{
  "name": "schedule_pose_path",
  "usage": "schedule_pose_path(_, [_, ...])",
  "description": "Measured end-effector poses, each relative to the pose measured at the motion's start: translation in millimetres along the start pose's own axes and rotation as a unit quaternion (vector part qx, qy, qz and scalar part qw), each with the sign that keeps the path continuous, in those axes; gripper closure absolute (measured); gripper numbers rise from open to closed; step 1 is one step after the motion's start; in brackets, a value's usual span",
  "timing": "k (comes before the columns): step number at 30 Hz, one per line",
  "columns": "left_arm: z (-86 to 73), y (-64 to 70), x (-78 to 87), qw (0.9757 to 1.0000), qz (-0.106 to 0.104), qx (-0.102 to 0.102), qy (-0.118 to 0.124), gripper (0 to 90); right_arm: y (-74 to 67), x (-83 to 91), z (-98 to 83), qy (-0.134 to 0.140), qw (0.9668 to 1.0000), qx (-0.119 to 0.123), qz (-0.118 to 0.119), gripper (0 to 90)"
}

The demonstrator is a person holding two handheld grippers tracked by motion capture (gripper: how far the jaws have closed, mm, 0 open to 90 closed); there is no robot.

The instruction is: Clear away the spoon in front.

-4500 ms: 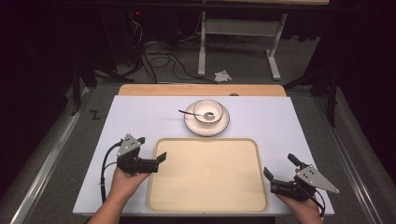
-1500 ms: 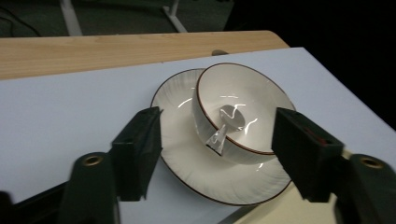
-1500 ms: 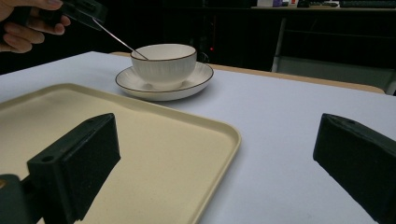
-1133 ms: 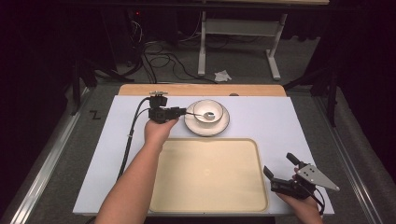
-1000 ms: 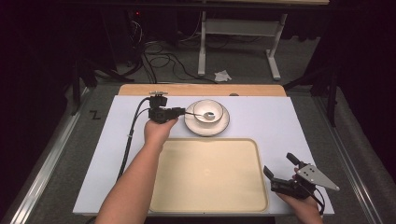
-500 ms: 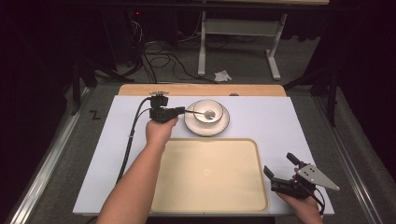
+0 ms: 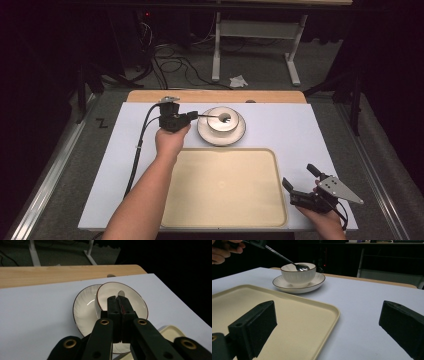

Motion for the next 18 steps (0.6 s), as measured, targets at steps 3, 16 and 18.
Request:
schedule_pose_path(3, [1.8,5.7,5.9,0.9998,-0.003,-0.012,0.016,89.9,0.0,-0.3,0.2,0.001,1.0000,0.003,0.000,1.9])
schedule_pose_path(16, [5.4,24.0,21.2,0.9975,-0.015,-0.038,0.058,89.9,-0.1,-0.3,1.1,0.005,1.0000,0.004,0.000,1.8])
schedule_pose_path(18, [5.8,25.9,23.7,0.9970,-0.017,-0.042,0.062,89.9,-0.1,-0.3,0.3,0.001,1.0000,0.004,0.001,1.9])
Point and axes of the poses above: each handheld gripper's, and its own axes: x roughly backward along the jaws, z roughly out of its top, y roughly to its right, the point moved 6 cm from there along -x, roughly forward along the jaws, and after that the axes turned 7 degrees about x, right-handed, at the moved point
